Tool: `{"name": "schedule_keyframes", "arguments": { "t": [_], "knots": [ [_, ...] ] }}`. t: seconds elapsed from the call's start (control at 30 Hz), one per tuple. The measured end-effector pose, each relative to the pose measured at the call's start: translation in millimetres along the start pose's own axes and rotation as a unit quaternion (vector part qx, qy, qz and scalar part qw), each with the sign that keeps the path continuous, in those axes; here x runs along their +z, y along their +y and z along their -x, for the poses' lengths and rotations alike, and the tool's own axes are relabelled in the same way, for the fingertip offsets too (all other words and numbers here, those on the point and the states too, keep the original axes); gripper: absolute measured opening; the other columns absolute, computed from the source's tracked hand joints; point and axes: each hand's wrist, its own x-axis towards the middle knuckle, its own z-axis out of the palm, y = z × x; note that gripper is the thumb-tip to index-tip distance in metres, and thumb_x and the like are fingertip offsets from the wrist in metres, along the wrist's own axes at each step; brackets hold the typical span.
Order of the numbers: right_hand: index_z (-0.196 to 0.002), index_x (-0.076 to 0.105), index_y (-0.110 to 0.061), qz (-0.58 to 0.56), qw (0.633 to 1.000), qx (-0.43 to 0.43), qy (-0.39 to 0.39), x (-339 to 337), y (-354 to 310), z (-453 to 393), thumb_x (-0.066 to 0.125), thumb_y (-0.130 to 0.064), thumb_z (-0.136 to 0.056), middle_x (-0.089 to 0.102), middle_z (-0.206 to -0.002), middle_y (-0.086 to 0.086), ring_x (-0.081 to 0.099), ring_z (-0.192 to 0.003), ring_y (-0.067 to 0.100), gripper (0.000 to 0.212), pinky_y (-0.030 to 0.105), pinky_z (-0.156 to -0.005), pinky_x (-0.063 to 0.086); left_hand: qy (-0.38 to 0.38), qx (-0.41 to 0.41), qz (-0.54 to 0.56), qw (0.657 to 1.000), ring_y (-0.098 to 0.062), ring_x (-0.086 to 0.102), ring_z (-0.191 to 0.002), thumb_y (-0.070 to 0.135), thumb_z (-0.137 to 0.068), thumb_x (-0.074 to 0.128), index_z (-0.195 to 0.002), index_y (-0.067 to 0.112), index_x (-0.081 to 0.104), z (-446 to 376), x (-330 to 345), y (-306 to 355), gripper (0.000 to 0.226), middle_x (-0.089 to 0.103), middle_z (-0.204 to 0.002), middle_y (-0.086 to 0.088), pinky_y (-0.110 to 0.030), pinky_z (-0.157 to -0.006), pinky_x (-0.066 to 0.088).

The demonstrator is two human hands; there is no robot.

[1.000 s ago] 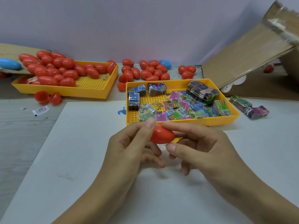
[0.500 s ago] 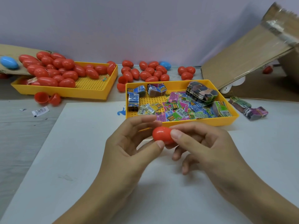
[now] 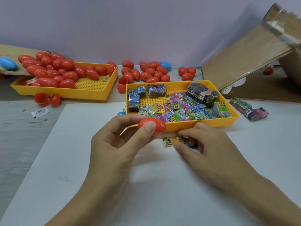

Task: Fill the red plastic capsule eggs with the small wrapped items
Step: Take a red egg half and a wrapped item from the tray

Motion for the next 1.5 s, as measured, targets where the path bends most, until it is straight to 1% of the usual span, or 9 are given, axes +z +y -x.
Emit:
{"name": "schedule_keyframes", "arguments": {
  "t": [0.2,0.37,0.53,0.67,0.83,0.93,1.07,1.3,1.5],
  "knots": [
    [-0.089,0.078,-0.029,-0.009,1.000,-0.021,-0.001,0.3,-4.7,0.1,0.069,-0.032,-0.088,0.056,-0.073,-0.009,0.051,-0.072,0.008,0.010,0.041,-0.065,0.047,0.042,0.004,-0.001,0.999,-0.028,0.075,-0.085,0.027,-0.070,0.079,-0.092,0.021,0.074,1.1,0.6,1.5,0.024,0.074,-0.096,-0.010,-0.032,-0.071,0.061],
    [-0.074,0.076,-0.022,-0.114,0.993,-0.022,0.032,-2.8,-8.3,0.5,0.076,-0.018,-0.083,0.056,-0.062,-0.002,0.051,-0.062,0.011,0.010,0.016,-0.056,0.038,0.011,0.054,-0.099,0.994,-0.021,0.072,-0.081,0.017,-0.087,0.065,-0.095,0.021,0.078,2.2,2.9,3.6,0.016,0.072,-0.096,-0.011,-0.028,-0.065,0.061],
    [-0.072,0.076,-0.017,-0.430,0.884,0.150,-0.105,-18.2,-17.9,-0.4,0.074,-0.042,-0.059,0.042,-0.052,-0.007,0.031,-0.044,0.006,0.027,0.015,-0.039,0.027,-0.043,0.054,-0.158,0.985,-0.024,0.071,-0.093,0.018,-0.082,0.071,-0.094,0.021,0.077,5.2,1.1,2.2,0.014,0.070,-0.103,0.001,-0.023,-0.073,0.059],
    [-0.072,0.073,-0.017,-0.472,0.844,0.183,-0.180,-21.2,-23.6,1.0,0.076,-0.039,-0.063,0.033,-0.059,-0.005,0.026,-0.049,0.008,0.024,0.016,-0.039,0.023,-0.079,0.042,-0.178,0.980,-0.018,0.068,-0.091,0.036,-0.073,0.075,-0.087,0.020,0.077,9.4,5.2,0.7,0.021,0.067,-0.099,0.003,-0.021,-0.070,0.056],
    [-0.072,0.069,-0.020,-0.494,0.815,0.200,-0.227,-21.5,-26.3,2.0,0.081,-0.031,-0.074,0.030,-0.059,-0.007,0.025,-0.047,0.005,0.016,0.015,-0.039,0.019,-0.080,0.015,-0.173,0.981,-0.024,0.068,-0.092,0.034,-0.074,0.077,-0.082,0.015,0.079,10.2,6.2,-2.3,0.021,0.068,-0.095,-0.001,-0.044,-0.071,0.062],
    [-0.067,0.071,-0.020,-0.441,0.854,0.180,-0.210,-19.4,-31.3,2.7,0.070,-0.041,-0.072,0.035,-0.053,-0.010,0.028,-0.044,0.004,0.021,0.015,-0.039,0.023,-0.073,-0.016,-0.139,0.987,-0.023,0.070,-0.090,0.018,-0.075,0.075,-0.080,0.012,0.080,8.1,4.7,-1.4,0.009,0.071,-0.094,-0.003,-0.034,-0.071,0.060],
    [-0.077,0.078,-0.022,-0.361,0.919,0.112,-0.110,-14.8,-26.6,2.9,0.067,-0.022,-0.088,0.052,-0.048,-0.018,0.046,-0.044,-0.002,0.016,0.008,-0.042,0.033,-0.045,-0.056,-0.117,0.991,-0.027,0.071,-0.082,0.015,-0.074,0.078,-0.072,0.008,0.076,5.1,3.6,1.8,0.008,0.071,-0.088,-0.002,-0.030,-0.066,0.059],
    [-0.123,0.065,-0.041,-0.392,0.916,-0.040,-0.076,-19.0,-21.7,7.9,0.064,-0.013,-0.079,0.069,-0.118,-0.010,0.068,-0.098,0.012,0.052,0.023,-0.074,0.055,-0.080,-0.134,-0.073,0.985,-0.021,0.070,-0.069,0.021,-0.081,0.078,-0.067,0.003,0.072,5.3,8.5,7.3,0.024,0.068,-0.086,-0.005,-0.031,-0.058,0.057],
    [-0.113,0.069,-0.039,-0.307,0.947,-0.072,-0.065,-16.8,-21.3,9.9,0.068,-0.017,-0.082,0.073,-0.107,-0.015,0.067,-0.104,0.014,0.038,0.026,-0.077,0.052,-0.114,-0.162,-0.046,0.979,-0.019,0.070,-0.065,0.027,-0.080,0.066,-0.074,0.007,0.076,4.1,5.7,8.1,0.024,0.069,-0.081,-0.004,-0.028,-0.059,0.057]
  ]
}}
